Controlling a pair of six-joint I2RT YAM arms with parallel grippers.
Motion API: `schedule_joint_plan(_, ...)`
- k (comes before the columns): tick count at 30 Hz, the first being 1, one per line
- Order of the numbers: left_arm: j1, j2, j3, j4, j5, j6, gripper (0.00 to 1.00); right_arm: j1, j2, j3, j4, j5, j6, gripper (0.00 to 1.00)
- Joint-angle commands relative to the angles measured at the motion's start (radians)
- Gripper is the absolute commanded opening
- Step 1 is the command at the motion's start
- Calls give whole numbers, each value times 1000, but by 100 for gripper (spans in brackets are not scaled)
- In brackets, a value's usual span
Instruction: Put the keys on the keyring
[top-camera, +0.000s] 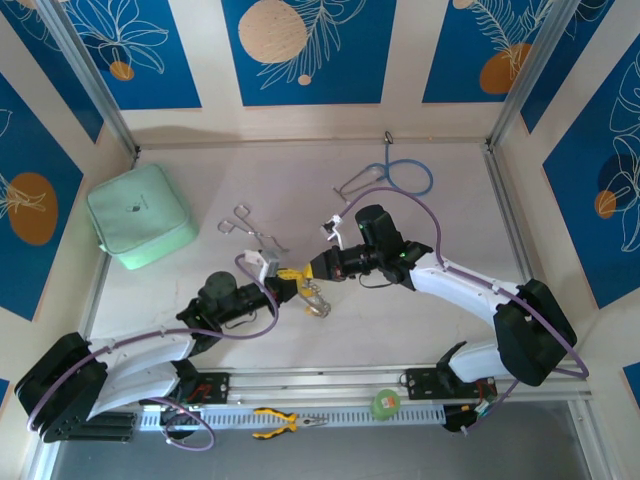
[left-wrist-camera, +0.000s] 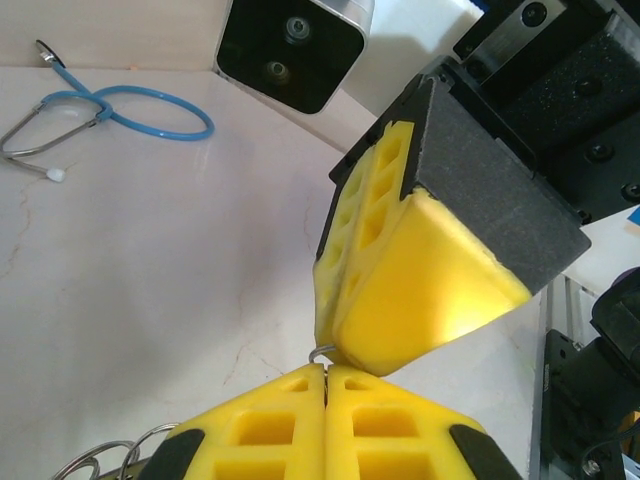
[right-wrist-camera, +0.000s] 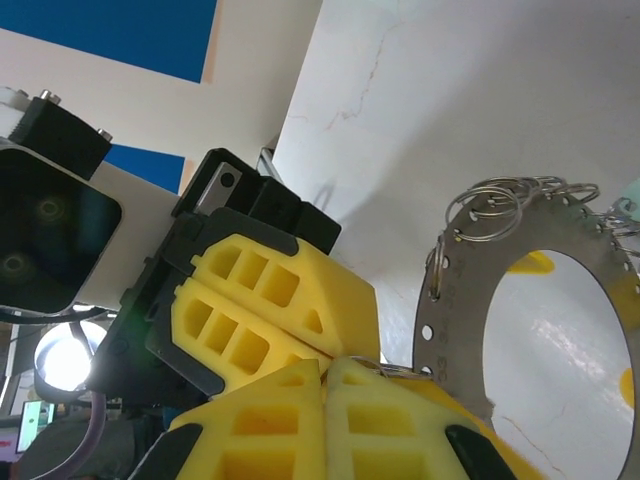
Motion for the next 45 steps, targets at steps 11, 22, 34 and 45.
schedule_joint_plan(11,3,10,-13,-10,-20,31,0,7,-32,-19,91,-181,13,0)
schedule_joint_plan(22,3,-3,-23,-27,-41,38,0,-63,-72,-18,-121,31,-57,0)
schedule_joint_plan(34,4,10,-32,26,-41,33,0,-2,-99,-67,-90,301,-763,33)
schedule_joint_plan(45,5,46,-30,79,-34,60,0,-45,-68,31,-309,221,-1121,35)
